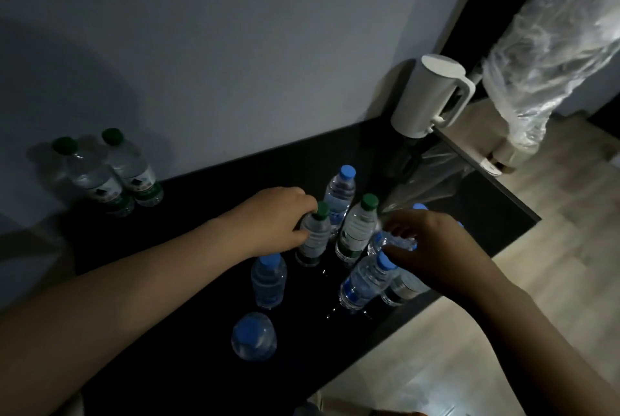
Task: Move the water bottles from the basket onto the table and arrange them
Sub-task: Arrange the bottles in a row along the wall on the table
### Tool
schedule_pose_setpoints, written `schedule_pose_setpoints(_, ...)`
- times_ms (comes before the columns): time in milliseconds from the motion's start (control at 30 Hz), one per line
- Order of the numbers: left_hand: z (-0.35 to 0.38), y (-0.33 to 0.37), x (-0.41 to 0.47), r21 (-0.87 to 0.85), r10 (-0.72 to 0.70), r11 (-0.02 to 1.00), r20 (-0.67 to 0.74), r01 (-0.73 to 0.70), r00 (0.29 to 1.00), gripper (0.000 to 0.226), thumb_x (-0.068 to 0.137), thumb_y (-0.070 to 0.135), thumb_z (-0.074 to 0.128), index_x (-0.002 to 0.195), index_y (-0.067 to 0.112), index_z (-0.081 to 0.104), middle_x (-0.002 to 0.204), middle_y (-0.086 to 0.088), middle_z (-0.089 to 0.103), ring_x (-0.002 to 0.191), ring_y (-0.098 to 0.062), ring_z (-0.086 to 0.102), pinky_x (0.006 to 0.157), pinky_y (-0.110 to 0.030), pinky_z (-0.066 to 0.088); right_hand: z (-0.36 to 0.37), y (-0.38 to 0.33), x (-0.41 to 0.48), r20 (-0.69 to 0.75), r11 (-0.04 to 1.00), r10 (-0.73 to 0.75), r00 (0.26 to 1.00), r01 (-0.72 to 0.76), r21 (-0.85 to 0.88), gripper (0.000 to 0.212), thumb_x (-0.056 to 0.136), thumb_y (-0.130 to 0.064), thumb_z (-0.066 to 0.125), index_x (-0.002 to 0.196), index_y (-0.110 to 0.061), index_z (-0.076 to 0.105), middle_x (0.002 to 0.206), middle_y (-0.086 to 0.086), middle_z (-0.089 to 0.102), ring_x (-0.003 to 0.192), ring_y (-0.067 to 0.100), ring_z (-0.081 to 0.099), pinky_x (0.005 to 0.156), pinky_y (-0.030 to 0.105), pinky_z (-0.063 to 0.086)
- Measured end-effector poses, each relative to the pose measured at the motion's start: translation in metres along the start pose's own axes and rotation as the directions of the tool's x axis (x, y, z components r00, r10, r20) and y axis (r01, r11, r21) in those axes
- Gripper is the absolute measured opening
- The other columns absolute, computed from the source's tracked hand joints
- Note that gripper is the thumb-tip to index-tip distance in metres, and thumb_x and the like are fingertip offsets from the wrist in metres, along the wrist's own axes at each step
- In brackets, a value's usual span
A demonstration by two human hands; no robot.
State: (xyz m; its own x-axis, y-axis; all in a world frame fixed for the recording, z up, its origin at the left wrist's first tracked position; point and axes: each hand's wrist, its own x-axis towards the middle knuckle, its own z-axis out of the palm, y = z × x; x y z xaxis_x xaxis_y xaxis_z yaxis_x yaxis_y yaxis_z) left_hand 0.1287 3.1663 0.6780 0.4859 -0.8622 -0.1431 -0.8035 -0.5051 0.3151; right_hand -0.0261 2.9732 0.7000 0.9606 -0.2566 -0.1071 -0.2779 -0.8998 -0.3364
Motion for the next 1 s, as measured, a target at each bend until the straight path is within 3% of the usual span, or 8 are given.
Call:
schedule_pose_setpoints(433, 0.019, 0.016, 0.048, 0.03, -0.074, 0.997, 0.046, 0.072, 0.996, 0.045, 0.085, 0.027, 0.062, 0.127, 0.019, 0.048, 0.116, -0.004, 0.049, 0.094, -0.018, 0.056, 0.083, -0.037, 0.052, 0.012, 0.056, -0.001, -0.022, 0.996, 0.025, 0.999, -0.023, 0.087, 0.026, 0.079, -0.031, 0.069, 0.105, -0.031, 0.061, 0.101, -0.013, 0.062, 0.089, 0.0, 0.059, 0.076, 0.021, 0.054)
schedule_pose_setpoints(833, 0.033, 0.001, 0.075, 0.007, -0.136, 0.991, 0.111, 0.136, 0.984, 0.038, 0.083, 0.02, 0.066, 0.12, 0.02, 0.054, 0.108, 0.0, 0.049, 0.092, -0.016, 0.055, 0.081, -0.032, 0.052, 0.024, 0.058, 0.072, 0.042, 0.999, 0.014, 0.999, -0.016, 0.046, 0.022, 0.087, -0.024, 0.063, 0.106, -0.013, 0.061, 0.101, 0.004, 0.064, 0.09, 0.018, 0.061, 0.081, 0.039, 0.055)
schedule_pose_setpoints(1000, 0.039, -0.004, 0.082, 0.002, -0.12, 0.993, 0.136, 0.121, 0.983, 0.031, 0.083, 0.019, 0.066, 0.112, 0.016, 0.057, 0.103, -0.001, 0.048, 0.089, -0.016, 0.055, 0.08, -0.033, 0.052, 0.041, 0.052, 0.108, 0.014, 0.997, 0.077, 0.997, -0.077, 0.029, 0.033, 0.087, -0.028, 0.064, 0.112, -0.009, 0.057, 0.105, 0.009, 0.057, 0.092, 0.022, 0.058, 0.082, 0.039, 0.053)
